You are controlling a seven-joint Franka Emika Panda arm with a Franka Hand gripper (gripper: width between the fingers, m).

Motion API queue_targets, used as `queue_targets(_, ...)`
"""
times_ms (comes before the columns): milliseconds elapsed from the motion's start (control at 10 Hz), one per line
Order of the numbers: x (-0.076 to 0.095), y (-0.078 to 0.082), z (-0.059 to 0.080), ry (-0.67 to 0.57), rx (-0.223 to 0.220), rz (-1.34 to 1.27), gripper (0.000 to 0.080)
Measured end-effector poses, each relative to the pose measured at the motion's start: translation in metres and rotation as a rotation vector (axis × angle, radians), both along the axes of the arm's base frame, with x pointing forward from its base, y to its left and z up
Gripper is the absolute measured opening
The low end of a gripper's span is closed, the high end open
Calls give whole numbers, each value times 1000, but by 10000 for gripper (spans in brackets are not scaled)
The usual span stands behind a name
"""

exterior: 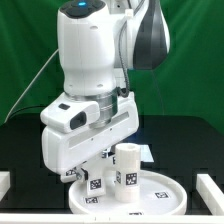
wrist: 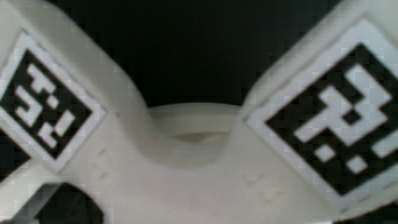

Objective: Assemble round table

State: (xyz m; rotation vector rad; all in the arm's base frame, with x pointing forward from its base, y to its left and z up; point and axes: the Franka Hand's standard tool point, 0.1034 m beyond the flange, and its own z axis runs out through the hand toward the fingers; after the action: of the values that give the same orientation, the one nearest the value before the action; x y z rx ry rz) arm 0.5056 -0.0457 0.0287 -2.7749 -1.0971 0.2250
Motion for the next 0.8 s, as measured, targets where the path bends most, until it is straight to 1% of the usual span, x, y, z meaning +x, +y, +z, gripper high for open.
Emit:
queue_targets(100,0,0,0,0,0,0,648)
queue_targets(200,0,0,0,0,0,0,514)
queue_targets(300,0,0,0,0,0,0,514)
queue_targets(400,0,0,0,0,0,0,446)
queue_targets(800,1,0,2,-4,1,6,447)
